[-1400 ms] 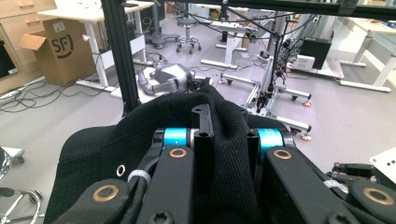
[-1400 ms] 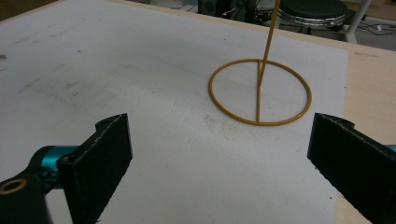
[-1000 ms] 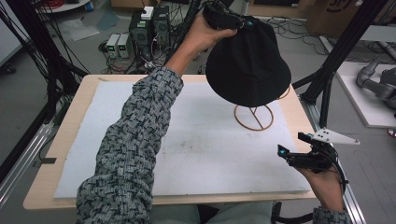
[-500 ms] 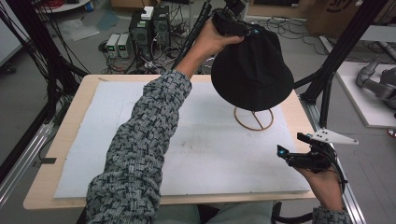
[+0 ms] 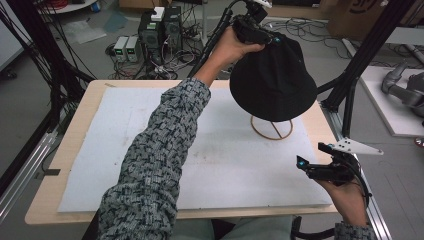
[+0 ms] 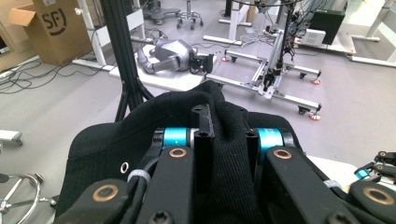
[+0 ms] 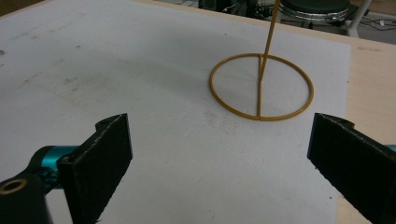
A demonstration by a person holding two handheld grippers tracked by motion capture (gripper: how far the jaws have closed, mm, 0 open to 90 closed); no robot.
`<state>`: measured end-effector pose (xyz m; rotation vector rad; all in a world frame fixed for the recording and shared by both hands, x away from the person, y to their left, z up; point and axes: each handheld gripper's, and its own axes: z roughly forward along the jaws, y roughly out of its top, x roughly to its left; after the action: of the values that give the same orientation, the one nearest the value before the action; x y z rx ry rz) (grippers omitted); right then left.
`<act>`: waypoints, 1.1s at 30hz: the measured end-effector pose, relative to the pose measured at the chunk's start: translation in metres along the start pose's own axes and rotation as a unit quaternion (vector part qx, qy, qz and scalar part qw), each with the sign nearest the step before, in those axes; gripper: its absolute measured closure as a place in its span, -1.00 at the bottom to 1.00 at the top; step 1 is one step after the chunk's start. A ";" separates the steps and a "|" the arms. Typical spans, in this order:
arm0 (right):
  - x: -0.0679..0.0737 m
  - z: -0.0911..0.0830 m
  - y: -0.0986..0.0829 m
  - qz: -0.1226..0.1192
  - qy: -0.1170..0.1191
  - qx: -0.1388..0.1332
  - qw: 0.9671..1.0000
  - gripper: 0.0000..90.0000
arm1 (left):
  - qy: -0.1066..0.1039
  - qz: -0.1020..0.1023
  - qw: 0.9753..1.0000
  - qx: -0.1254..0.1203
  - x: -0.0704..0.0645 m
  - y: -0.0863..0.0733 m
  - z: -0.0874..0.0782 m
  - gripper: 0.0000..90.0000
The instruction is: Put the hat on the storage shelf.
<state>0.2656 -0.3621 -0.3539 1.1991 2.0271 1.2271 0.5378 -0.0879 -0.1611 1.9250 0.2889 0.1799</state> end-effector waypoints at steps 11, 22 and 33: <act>0.000 0.000 0.000 0.002 0.002 0.001 1.000 -0.86 | 0.003 -0.002 1.000 0.010 0.001 -0.006 0.014 0.80; -0.001 0.000 0.000 0.001 0.002 0.000 1.000 -0.86 | 0.010 -0.005 1.000 0.027 0.000 -0.011 0.029 0.79; -0.001 -0.001 0.000 0.002 0.002 0.000 1.000 -0.86 | 0.000 -0.008 0.999 0.032 -0.001 -0.016 0.038 0.76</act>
<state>0.2657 -0.3633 -0.3537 1.2009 2.0286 1.2335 0.5448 -0.1170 -0.1895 1.9861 0.3137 0.1602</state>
